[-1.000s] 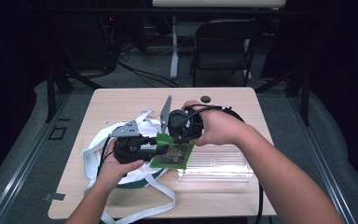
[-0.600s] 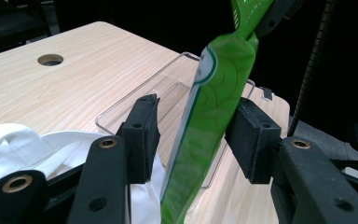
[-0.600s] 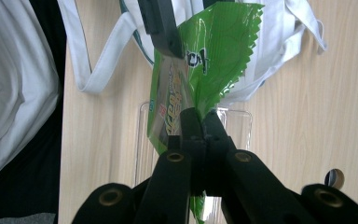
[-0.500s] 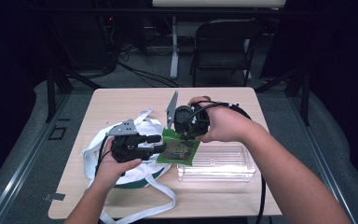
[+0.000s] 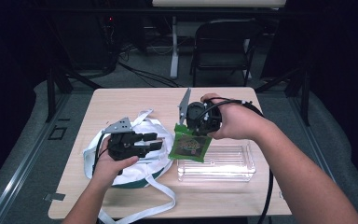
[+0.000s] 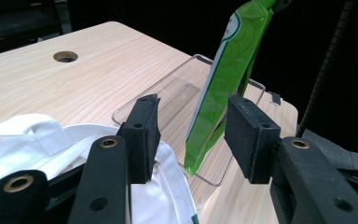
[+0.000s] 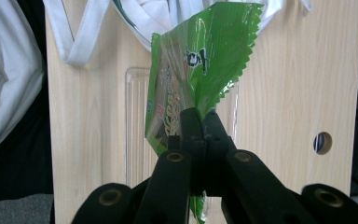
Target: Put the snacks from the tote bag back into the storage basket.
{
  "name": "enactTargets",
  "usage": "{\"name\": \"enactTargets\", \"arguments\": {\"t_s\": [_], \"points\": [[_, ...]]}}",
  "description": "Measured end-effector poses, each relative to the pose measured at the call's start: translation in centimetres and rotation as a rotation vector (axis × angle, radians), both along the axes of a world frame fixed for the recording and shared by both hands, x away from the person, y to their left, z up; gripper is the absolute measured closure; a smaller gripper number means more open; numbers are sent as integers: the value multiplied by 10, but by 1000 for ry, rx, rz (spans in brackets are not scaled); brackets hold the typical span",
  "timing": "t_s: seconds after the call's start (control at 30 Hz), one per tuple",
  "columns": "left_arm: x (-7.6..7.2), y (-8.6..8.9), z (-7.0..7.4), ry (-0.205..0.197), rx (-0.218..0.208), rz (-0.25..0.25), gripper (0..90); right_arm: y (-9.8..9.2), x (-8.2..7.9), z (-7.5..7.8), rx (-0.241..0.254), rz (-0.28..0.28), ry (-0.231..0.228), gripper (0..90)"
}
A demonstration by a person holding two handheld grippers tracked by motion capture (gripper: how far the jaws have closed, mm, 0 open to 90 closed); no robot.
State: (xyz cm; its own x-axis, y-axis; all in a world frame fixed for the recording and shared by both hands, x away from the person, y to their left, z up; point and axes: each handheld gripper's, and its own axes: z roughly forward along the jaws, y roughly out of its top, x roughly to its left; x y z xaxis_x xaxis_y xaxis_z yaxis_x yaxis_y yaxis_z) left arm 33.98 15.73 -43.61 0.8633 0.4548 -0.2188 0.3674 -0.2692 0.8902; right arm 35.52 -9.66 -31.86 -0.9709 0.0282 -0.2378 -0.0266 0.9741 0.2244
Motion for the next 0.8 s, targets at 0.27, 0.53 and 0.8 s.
{"name": "enactTargets", "arguments": {"t_s": [0.27, 0.53, 0.8], "points": [[3, 5, -2, 8, 2, 22, 550, -14, 6, -1, -18, -37, -14, 900], [7, 10, -4, 13, 5, 40, 553, -23, 13, -4, -39, -68, -34, 900], [9, 14, -6, 20, 4, 59, 555, -27, 18, -12, -68, -85, -45, 900]]}}
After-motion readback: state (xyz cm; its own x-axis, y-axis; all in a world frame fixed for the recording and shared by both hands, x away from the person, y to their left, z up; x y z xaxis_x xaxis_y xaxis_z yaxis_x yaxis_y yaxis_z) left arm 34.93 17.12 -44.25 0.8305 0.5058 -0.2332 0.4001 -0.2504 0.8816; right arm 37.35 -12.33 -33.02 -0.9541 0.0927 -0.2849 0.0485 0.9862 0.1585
